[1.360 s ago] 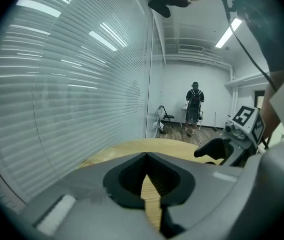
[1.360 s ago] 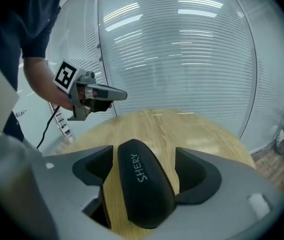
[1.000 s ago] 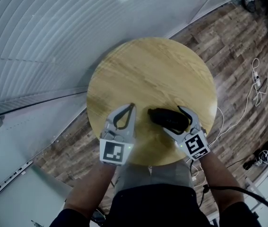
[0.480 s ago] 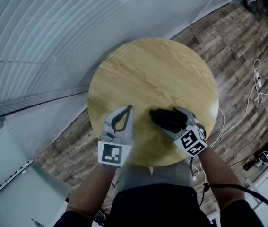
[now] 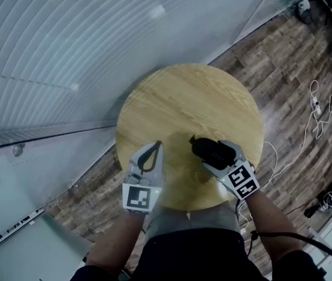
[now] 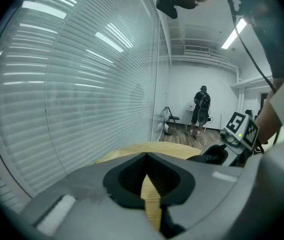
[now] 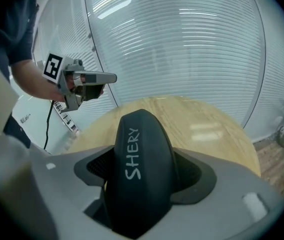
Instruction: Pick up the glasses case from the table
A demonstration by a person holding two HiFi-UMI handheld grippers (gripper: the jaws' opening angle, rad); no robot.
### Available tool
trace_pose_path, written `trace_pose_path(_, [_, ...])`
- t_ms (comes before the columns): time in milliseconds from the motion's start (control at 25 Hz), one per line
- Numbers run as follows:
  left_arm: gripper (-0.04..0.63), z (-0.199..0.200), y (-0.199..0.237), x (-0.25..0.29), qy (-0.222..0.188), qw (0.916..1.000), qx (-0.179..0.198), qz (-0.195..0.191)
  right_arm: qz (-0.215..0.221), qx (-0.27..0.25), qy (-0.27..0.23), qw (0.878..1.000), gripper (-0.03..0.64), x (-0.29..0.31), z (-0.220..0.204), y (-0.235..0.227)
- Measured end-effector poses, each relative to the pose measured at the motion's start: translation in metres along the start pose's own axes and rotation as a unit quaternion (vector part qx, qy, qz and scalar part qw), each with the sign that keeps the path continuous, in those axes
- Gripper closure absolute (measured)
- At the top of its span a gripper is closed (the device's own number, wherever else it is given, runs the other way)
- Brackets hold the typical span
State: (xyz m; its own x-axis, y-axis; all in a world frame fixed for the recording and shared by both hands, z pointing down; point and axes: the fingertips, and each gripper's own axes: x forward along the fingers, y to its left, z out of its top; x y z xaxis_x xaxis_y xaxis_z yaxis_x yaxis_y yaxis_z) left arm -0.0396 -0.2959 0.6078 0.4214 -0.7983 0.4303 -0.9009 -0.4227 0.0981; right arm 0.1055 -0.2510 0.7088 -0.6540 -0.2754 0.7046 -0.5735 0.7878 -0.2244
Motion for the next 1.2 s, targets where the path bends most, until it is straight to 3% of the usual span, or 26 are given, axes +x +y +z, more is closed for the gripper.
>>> trace_pose_path(120, [0.592, 0.015, 0.001, -0.008, -0.013, 0.9999, 0.01, -0.002, -0.014, 0.019, -0.011, 1.0, 0.258, -0.019, 0.014, 0.0])
trace_pose_path(280, [0.592, 0.041, -0.004, -0.013, -0.036, 0.9979, 0.051, -0.017, -0.03, 0.029, -0.046, 0.998, 0.258, -0.048, 0.038, 0.002])
trace_pose_path(600, [0.592, 0.093, -0.021, -0.053, -0.08, 0.9932, 0.074, -0.039, -0.061, 0.037, -0.117, 0.991, 0.258, -0.115, 0.078, 0.034])
trace_pose_path(880, [0.592, 0.129, -0.045, -0.099, -0.11, 0.9915, 0.038, -0.059, -0.09, 0.015, -0.177, 0.98, 0.259, -0.163, 0.109, 0.06])
trace_pose_path(1040, [0.592, 0.147, -0.049, -0.111, -0.129, 0.9852, 0.09, -0.067, -0.091, 0.01, -0.213, 0.973, 0.259, -0.187, 0.126, 0.078])
trace_pose_path(1200, [0.592, 0.156, -0.05, -0.121, -0.136, 0.9842, 0.095, -0.061, -0.1, 0.004, -0.24, 0.966, 0.259, -0.203, 0.137, 0.092])
